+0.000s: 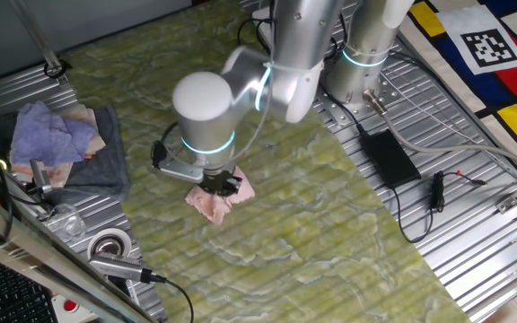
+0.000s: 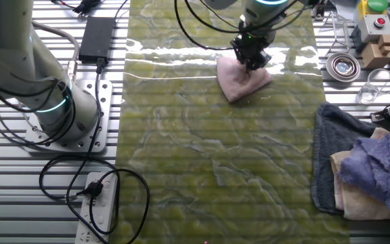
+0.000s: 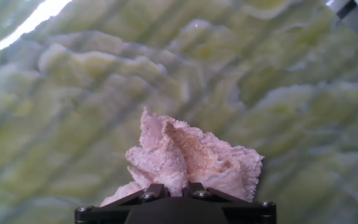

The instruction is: Clean the table with a cloth

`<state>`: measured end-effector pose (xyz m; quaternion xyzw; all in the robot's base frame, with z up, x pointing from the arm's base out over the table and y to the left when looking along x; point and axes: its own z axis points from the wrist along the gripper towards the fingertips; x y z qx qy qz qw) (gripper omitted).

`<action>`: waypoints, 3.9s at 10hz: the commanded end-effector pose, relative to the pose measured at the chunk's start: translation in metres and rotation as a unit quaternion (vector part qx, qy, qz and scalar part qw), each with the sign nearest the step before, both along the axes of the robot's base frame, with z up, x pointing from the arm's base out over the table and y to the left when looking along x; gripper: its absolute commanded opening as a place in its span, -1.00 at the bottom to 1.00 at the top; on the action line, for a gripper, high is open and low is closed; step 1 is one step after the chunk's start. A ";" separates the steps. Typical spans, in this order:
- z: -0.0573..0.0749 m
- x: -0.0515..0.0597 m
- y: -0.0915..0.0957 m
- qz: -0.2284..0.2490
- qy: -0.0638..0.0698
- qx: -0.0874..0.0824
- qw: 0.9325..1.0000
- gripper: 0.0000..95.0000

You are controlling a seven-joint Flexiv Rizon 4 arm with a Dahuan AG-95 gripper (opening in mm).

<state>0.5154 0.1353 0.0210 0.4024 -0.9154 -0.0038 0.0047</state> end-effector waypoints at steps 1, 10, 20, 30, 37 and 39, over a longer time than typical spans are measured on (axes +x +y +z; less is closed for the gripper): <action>-0.001 -0.002 -0.005 0.001 -0.002 0.002 1.000 -1.00; -0.003 -0.012 -0.012 -0.046 0.067 -0.011 0.997 -1.00; -0.003 -0.012 -0.012 -0.026 0.075 -0.027 0.996 -1.00; -0.003 -0.012 -0.012 -0.049 0.074 -0.009 0.996 -1.00; -0.003 -0.012 -0.012 -0.084 0.066 -0.026 0.994 -1.00; -0.009 -0.022 -0.018 -0.070 0.057 -0.024 0.996 -1.00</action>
